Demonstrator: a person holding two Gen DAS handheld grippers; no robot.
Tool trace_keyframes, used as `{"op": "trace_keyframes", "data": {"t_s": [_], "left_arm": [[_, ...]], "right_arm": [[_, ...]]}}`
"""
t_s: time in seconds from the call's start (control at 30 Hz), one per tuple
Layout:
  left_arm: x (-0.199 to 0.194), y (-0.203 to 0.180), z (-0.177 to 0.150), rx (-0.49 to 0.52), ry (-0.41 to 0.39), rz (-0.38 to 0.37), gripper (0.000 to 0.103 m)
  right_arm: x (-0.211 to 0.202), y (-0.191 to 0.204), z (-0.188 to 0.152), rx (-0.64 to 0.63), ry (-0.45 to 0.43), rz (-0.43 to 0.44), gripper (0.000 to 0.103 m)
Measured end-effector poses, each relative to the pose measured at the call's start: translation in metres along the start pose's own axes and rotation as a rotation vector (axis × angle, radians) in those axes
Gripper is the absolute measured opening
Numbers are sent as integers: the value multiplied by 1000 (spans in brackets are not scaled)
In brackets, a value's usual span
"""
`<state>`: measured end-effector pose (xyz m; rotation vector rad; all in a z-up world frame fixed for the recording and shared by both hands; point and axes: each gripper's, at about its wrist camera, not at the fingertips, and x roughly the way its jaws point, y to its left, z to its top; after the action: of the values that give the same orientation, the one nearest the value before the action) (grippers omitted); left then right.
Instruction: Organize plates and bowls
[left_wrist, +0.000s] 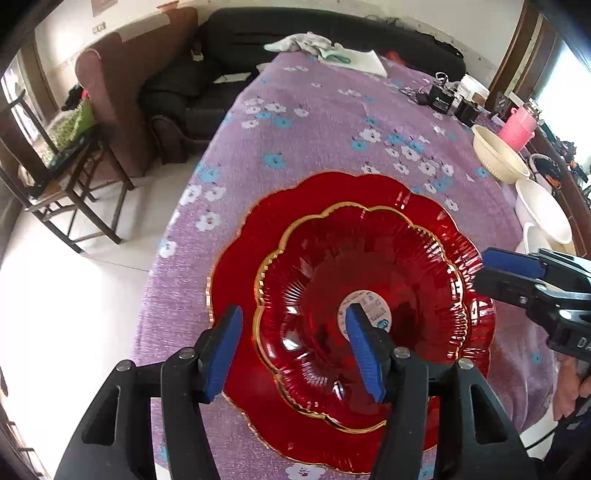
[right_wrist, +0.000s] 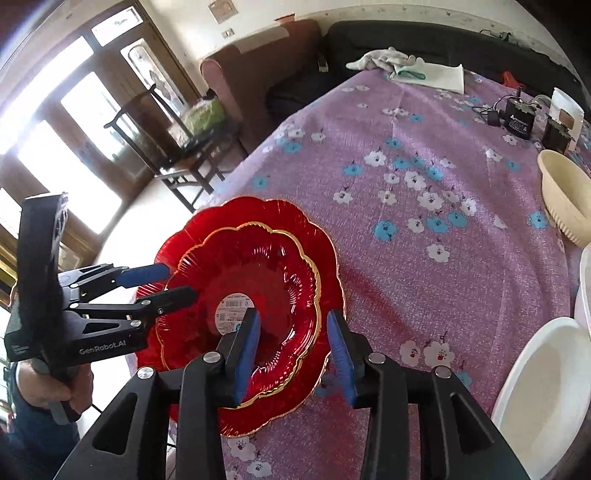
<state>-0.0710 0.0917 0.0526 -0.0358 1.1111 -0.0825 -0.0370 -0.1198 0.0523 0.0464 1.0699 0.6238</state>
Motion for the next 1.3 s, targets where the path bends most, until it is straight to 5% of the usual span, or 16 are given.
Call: {"op": "trace_keyframes", "data": {"t_s": [0.2, 0.4, 0.5, 0.73, 0.97, 1.13, 1.2, 1.27, 1.3], "left_arm": [[-37, -11, -9, -7, -175, 16, 61], [-67, -64, -23, 82, -364, -6, 72], [-71, -102, -29, 152, -407, -42, 76], [-56, -170, -35, 259, -415, -93, 77], [-28, -216, -43, 280, -342, -196, 77], [-19, -237, -59, 321, -375, -219, 77], [-13, -246, -66, 360, -400, -157, 77], [-11, -249, -68, 371, -396, -153, 75], [-9, -250, -68, 371, -386, -165, 72]], "right_arm": [[-28, -5, -12, 1, -103, -23, 48], [-71, -20, -39, 14, -271, -176, 48], [-97, -31, -57, 23, -342, -257, 63], [-163, -75, -117, 74, -494, -312, 64], [-186, -131, -166, 190, -517, -288, 64], [-183, -159, -179, 271, -550, -324, 63], [-178, -170, -181, 308, -545, -310, 54], [-172, -178, -180, 329, -533, -275, 32], [-169, -179, -178, 329, -528, -252, 29]]}}
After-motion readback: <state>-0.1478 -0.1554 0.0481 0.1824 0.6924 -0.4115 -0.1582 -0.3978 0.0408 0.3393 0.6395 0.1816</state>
